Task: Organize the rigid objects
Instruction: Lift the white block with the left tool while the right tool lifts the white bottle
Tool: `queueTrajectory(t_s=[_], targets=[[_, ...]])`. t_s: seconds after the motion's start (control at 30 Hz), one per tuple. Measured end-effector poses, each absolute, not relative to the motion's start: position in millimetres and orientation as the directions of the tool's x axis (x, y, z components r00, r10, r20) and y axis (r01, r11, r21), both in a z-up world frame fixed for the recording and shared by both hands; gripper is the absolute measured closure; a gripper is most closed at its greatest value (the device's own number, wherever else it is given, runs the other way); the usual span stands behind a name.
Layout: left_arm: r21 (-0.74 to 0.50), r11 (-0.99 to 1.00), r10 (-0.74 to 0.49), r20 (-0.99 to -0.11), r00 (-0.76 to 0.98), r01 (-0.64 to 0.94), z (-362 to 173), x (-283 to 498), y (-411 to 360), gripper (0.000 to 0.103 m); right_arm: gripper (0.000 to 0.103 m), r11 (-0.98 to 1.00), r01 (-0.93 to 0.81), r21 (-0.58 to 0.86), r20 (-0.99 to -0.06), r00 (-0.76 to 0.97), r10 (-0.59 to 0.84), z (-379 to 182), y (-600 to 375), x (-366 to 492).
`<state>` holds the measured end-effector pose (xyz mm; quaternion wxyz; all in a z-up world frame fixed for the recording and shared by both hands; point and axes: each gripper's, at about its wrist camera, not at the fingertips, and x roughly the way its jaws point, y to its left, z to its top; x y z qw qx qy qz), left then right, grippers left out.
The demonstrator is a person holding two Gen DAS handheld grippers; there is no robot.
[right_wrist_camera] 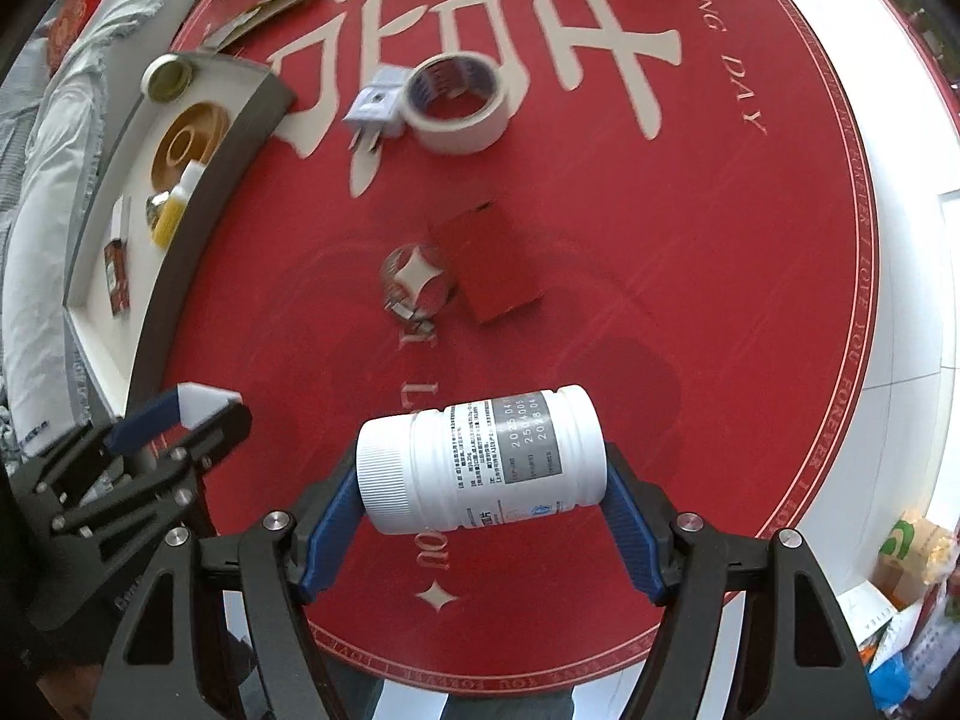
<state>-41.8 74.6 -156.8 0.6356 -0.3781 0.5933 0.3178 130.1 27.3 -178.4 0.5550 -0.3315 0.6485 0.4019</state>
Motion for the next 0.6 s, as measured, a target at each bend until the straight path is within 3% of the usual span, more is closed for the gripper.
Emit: queueTrajectory(t_s=[0.6], targets=[[-0.108,0.509,-0.036,-0.994,0.104,-0.854,-151,-85,99,0.050,0.028,0.418,-0.895,0.155,-0.986,-0.163,0.015,-166,39,77]])
